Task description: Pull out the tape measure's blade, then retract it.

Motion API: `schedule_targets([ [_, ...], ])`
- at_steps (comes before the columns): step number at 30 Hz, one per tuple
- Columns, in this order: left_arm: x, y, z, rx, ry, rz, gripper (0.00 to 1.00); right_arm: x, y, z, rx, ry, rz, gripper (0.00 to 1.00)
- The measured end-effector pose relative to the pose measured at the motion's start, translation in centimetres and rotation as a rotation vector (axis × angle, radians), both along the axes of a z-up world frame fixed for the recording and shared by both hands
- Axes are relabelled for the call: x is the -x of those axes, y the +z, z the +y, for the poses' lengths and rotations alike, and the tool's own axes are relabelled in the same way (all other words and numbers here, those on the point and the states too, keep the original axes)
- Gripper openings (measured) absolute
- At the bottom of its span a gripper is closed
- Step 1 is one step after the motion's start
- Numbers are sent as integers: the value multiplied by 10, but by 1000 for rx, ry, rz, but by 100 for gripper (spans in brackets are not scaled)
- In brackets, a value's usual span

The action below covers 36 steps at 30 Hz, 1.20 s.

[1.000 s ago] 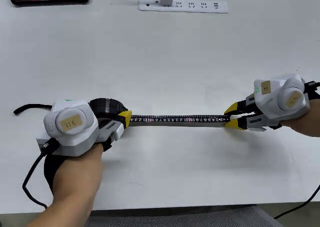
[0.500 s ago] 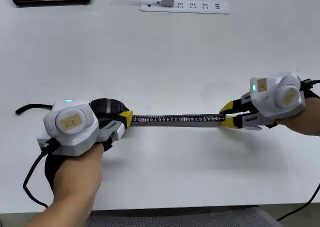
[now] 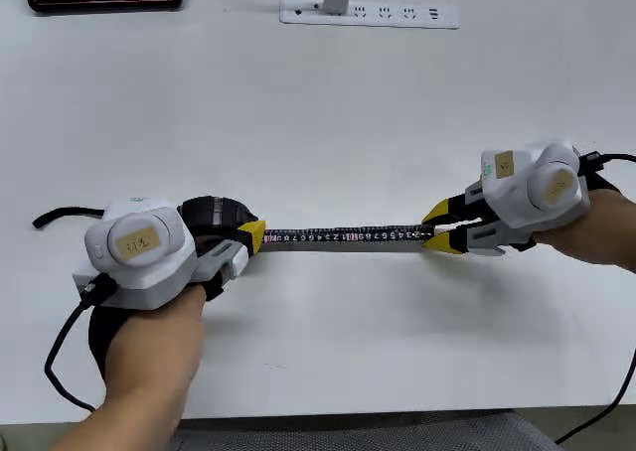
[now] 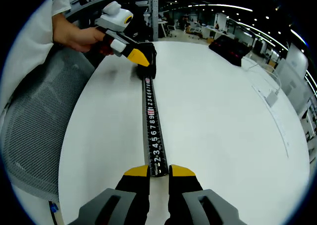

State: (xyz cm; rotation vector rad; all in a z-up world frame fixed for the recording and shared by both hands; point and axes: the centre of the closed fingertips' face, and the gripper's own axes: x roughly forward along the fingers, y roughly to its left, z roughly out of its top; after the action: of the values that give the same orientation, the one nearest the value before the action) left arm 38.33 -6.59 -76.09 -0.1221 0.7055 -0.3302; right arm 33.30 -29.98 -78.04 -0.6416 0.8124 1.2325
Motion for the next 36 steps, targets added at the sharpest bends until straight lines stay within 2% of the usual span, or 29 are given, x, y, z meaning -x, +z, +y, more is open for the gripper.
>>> schedule_targets([
  [21, -1, -1, 1, 22, 3, 10, 57, -9, -2, 35, -36, 27, 5, 10],
  [36, 0, -1, 1, 39, 5, 15, 57, -10, -3, 51, -57, 26, 9, 10],
])
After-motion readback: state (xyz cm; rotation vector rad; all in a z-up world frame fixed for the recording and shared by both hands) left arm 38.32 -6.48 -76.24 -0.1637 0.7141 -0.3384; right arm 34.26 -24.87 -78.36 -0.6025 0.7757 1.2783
